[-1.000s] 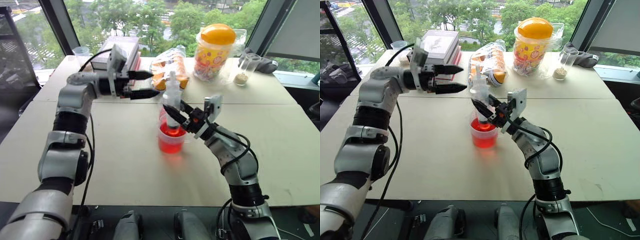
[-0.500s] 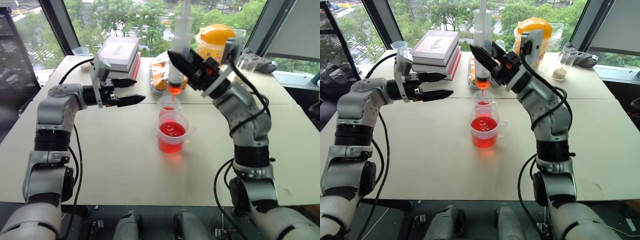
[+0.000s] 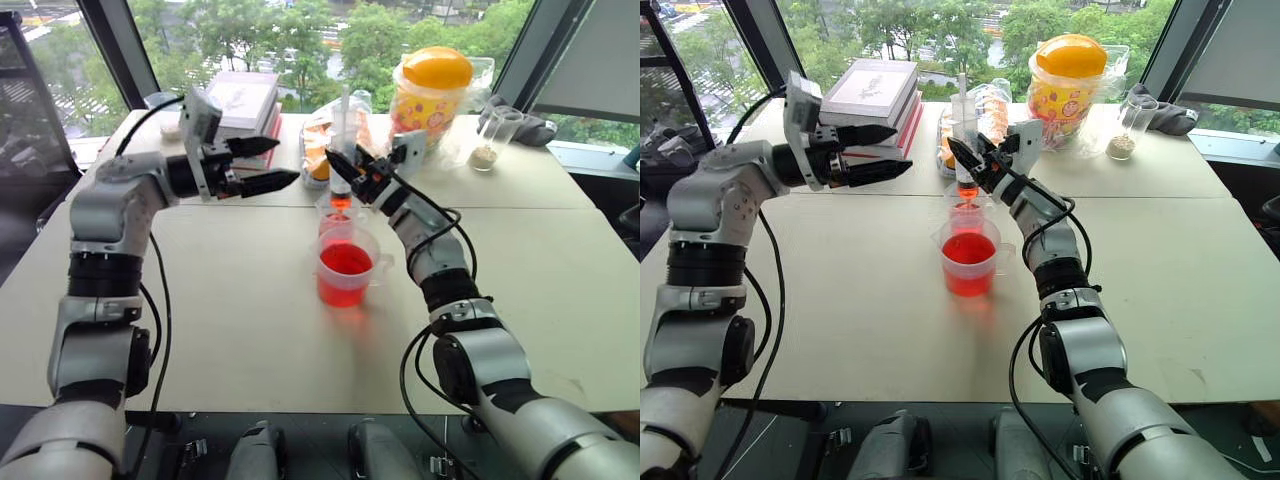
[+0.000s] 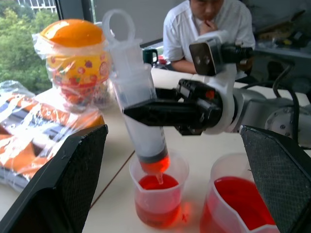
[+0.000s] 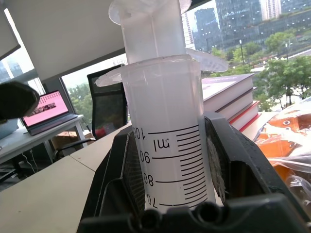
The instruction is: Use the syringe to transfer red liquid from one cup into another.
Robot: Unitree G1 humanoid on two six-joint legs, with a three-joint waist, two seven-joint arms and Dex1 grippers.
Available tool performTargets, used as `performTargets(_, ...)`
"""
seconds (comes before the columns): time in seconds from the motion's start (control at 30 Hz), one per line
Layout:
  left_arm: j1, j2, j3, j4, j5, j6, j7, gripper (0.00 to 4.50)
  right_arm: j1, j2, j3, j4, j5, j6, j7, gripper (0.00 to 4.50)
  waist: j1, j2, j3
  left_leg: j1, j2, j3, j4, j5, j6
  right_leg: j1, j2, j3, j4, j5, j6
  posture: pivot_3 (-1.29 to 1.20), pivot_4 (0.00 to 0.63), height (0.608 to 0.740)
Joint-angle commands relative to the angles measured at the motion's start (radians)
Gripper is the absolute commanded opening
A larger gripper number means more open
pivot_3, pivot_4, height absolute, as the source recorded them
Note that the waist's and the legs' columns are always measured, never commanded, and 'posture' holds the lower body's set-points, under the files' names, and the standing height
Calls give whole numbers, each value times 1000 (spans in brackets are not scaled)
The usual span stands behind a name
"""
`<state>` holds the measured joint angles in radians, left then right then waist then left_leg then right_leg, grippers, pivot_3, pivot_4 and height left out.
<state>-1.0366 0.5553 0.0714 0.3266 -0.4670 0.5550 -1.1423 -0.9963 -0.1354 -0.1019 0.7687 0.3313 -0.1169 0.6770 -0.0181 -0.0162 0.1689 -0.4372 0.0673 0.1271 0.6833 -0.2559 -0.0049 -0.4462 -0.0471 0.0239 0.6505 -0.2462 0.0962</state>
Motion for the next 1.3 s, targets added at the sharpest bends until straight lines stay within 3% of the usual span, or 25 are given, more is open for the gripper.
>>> performTargets(0.03, -118, -46, 0, 101, 1, -71, -24, 4483, -25, 6, -11, -11, -7, -40, 9, 1380, 0, 0, 0, 0, 0, 0, 0, 0, 0, 0, 0, 0, 0, 0, 0, 0, 150, 740)
performTargets(0.4, -339, -183, -44, 517, 108, -269, -98, 4483, -14, 8, -2, -32, -30, -40, 19, 1380, -24, 0, 0, 0, 0, 0, -1, 0, 0, 0, 0, 0, 0, 0, 0, 0, 150, 740)
performTargets(0.73, -438, -242, -29, 731, 170, -378, -110, 4483, 0, 8, 7, -57, -34, -26, 41, 1380, -27, 0, 0, 0, 0, 0, -1, -1, 1, 0, 0, 0, 0, 0, 0, 0, 150, 740)
performTargets(0.83, -449, -251, -24, 763, 178, -395, -111, 3693, 0, 9, 9, -60, -33, -23, 43, 1380, -27, 0, 0, 0, 0, 0, -1, -2, 3, 0, 0, 0, 0, 0, 0, 0, 150, 740)
performTargets(1.07, -445, -256, -9, 778, 199, -406, -131, 177, -9, 16, 12, -62, -31, -21, 46, 1380, -27, 0, 0, 0, 0, 0, -1, -2, 3, 0, 0, 0, 0, 0, 0, 0, 150, 740)
performTargets(1.3, -417, -256, -17, 760, 221, -411, -147, 45, -50, 11, -1, -63, -21, -18, 41, 1380, -27, 0, 0, 0, 0, 0, -1, -2, 3, 0, 0, 0, 0, 0, 0, 0, 150, 740)
